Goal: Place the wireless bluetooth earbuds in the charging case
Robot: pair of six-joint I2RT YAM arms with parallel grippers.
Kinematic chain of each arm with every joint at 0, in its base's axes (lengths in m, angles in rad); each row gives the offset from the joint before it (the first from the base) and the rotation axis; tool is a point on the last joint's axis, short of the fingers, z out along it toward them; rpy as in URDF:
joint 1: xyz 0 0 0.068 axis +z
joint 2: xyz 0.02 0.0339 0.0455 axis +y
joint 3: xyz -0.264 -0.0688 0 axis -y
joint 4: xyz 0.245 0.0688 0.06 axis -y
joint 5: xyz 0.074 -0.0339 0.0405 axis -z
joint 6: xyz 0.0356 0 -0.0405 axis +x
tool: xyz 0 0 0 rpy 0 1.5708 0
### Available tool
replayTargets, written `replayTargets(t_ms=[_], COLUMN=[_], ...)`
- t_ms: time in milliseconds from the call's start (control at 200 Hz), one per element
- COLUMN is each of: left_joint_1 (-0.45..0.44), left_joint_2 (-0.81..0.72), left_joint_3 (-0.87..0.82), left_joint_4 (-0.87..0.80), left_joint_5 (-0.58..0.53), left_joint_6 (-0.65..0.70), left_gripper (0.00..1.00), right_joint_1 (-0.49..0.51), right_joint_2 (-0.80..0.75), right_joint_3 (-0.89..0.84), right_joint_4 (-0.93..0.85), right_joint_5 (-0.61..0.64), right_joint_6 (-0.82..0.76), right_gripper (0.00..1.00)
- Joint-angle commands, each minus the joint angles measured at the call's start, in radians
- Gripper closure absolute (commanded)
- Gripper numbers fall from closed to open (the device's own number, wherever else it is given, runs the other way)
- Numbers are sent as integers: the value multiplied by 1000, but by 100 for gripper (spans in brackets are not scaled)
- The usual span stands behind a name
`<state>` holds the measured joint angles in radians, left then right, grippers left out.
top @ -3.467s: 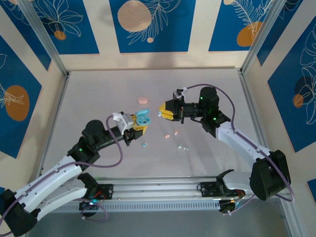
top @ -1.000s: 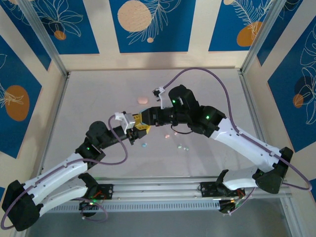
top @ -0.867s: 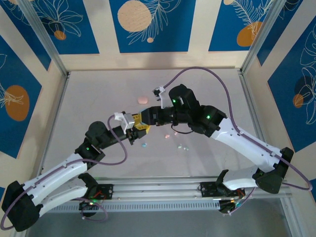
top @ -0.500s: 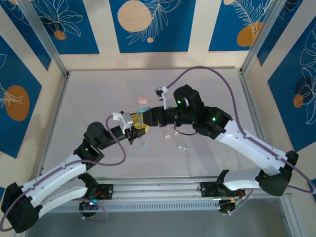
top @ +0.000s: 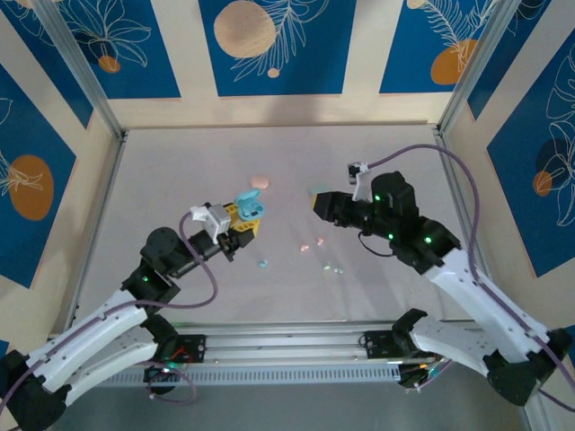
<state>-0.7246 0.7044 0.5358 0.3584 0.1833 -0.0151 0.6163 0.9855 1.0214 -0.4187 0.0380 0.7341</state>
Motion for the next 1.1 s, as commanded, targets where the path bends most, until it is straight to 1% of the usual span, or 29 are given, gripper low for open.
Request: replayTargets(t_ms=[0,115,205,280,400,525,595,770,960,1095], left_joint_1=[-1,0,0,-1,-1,-1,-1,0,-1,0], left_joint_2=[-52,-84,-99,-105,-113,-131,-141,-141,-131,-125], left_joint_3=[62,91,108,118,127,124,125,128,127,123], left_joint_4=[-39,-72,-81,-89,-102,-112,-120,-127,-122,-118], left_joint_5=[-44,-49,-44,-40,-29,-31,-34,-31,-24,-23], left_joint_6=[29,33,33,30,20,15,17,20,17,15], left_gripper=[73,73,73,73,73,73,73,73,73,73], right_joint_1=[-45,-32,5,42,109,169,189,215,235,242], right_joint_2=[123,325,495,662,883,1048,1109,1207,1222,1210], right_joint_3=[-59,-22,44,151,346,510,572,672,669,641], right_joint_4=[-62,-50,-60,-101,-200,-273,-300,-374,-397,-411], right_joint_5=[-119,-244,-272,-299,-274,-237,-209,-193,-195,-218], right_joint_6=[20,-55,-127,-190,-266,-309,-324,-374,-396,-408], right_gripper=[57,57,56,56,56,56,56,56,56,59])
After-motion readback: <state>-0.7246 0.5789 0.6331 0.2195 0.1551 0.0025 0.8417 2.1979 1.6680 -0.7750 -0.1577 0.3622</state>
